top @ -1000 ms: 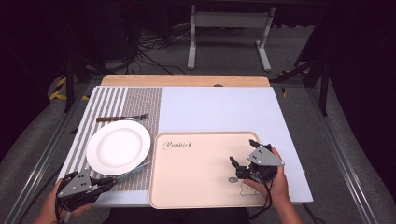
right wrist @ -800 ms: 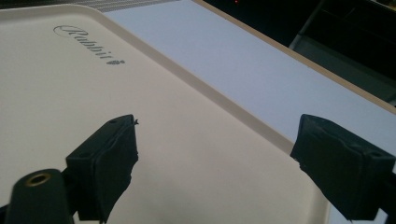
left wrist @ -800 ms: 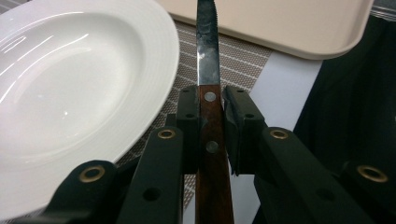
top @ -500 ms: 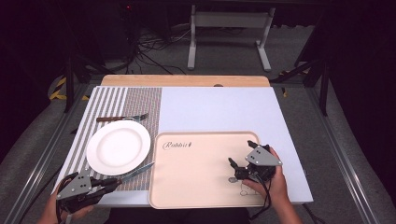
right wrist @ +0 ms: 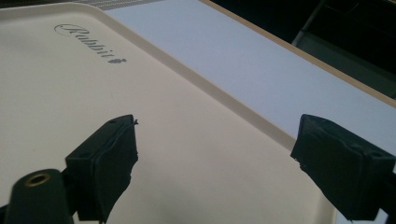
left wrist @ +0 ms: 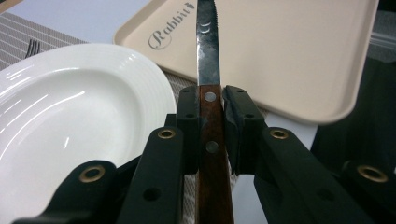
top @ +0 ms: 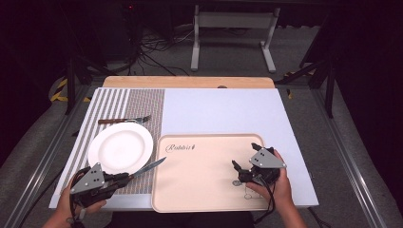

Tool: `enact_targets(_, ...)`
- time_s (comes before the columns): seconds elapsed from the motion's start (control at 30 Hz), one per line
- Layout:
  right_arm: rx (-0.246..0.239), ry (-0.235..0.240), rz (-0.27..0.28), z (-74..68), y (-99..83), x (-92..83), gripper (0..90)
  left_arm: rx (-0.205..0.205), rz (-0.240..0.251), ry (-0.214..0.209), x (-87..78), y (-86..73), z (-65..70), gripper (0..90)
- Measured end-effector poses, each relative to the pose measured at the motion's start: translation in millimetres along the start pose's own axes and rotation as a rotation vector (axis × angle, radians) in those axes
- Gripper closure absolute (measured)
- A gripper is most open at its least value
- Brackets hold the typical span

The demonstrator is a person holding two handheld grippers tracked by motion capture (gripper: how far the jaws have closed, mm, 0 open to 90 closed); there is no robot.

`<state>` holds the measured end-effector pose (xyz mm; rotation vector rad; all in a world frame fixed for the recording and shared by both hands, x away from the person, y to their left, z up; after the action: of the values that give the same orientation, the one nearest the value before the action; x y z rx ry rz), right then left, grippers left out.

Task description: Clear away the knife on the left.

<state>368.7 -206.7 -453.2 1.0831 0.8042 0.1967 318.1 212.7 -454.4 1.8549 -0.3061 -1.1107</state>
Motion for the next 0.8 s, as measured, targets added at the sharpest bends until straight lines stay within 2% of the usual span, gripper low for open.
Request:
enact_targets(0.07, -0.001, -0.002, 0.004, -0.1, 0.5, -0.7, 13.7, -0.011, -0.001, -0.006, 6.5, 5.3, 0.6, 77.1)
enact_targets(0.27, 0.003, -0.022, 0.015, 1.5, 2.2, -2.9, 13.8, -0.005, -0.002, -0.012, 27.9, 25.5, 8.2, 77.1)
enact_targets(0.3, 0.016, -0.022, 0.027, 2.5, 3.4, -4.3, 14.0, -0.009, -0.006, -0.009, 36.3, 30.7, 10.5, 77.1)
enact_targets(0.37, 0.012, -0.02, 0.036, 2.7, 4.6, -5.2, 14.1, -0.012, -0.01, -0.015, 40.8, 33.0, 12.1, 77.1)
enact_targets(0.43, 0.01, -0.02, 0.043, 2.5, 5.2, -6.1, 14.3, -0.007, -0.019, -0.023, 53.3, 39.7, 17.9, 77.1)
enact_targets(0.47, 0.01, -0.02, 0.043, 2.5, 5.2, -6.1, 14.3, -0.007, -0.019, -0.023, 53.3, 39.7, 17.9, 77.1)
enact_targets(0.63, 0.008, -0.018, 0.044, 1.9, 5.9, -6.1, 14.6, 0.001, -0.036, -0.058, 78.8, 52.4, 34.5, 77.1)
enact_targets(0.77, 0.011, -0.017, 0.044, 1.7, 5.6, -6.7, 14.7, 0.009, -0.042, -0.067, 88.1, 58.0, 42.7, 77.1)
enact_targets(0.8, 0.01, -0.015, 0.043, 1.6, 5.4, -6.8, 14.7, 0.007, -0.04, -0.075, 92.5, 60.1, 48.4, 77.1)
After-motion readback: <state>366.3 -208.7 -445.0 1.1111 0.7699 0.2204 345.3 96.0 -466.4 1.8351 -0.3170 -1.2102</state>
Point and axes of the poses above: each handheld gripper's, and its own axes: x roughly forward along the jaws, y roughly out of its top, z roughly to its right, the point moved 6 cm from there along x, roughly forward along the jaws, and after that the axes turned 8 degrees about y, right-handed, at the moved point
